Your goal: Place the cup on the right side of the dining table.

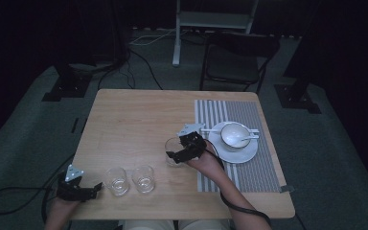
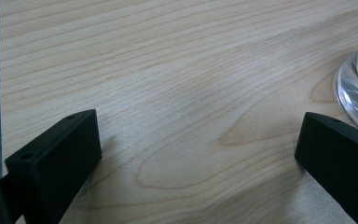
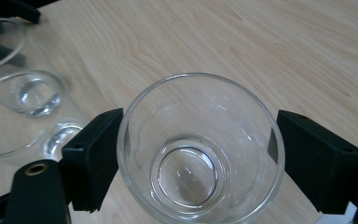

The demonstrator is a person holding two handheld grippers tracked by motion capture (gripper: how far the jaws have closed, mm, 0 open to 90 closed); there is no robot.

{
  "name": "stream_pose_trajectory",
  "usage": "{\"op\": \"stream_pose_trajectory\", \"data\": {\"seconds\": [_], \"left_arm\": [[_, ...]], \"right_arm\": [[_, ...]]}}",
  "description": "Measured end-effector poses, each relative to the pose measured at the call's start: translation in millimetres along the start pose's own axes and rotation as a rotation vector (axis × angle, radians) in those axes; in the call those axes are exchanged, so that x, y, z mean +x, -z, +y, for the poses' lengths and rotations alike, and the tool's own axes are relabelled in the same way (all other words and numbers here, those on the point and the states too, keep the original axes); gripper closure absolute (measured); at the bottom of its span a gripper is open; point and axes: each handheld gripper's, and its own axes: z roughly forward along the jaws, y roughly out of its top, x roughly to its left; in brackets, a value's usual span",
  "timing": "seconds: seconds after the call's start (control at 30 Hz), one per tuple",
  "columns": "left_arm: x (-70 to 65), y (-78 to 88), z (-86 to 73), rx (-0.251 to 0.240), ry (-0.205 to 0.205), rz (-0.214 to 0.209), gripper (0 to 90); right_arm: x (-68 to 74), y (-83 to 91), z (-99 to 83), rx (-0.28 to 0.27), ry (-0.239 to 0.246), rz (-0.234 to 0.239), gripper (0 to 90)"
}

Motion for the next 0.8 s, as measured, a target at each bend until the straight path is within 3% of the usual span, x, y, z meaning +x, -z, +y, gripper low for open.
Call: {"op": "stream_pose_trajectory", "data": {"seconds": [0.37,0.8], "left_arm": [[0.0,0.0,0.0,0.000,0.000,0.000,0.7],[0.0,0.0,0.0,0.000,0.000,0.000,0.7]], "right_arm": [[-26.5,-8.4,15.4,0.025,-0.017,-0.030,17.7],[-65.1,-14.4,34.2,0.012,-0.086,-0.102,17.8]]}}
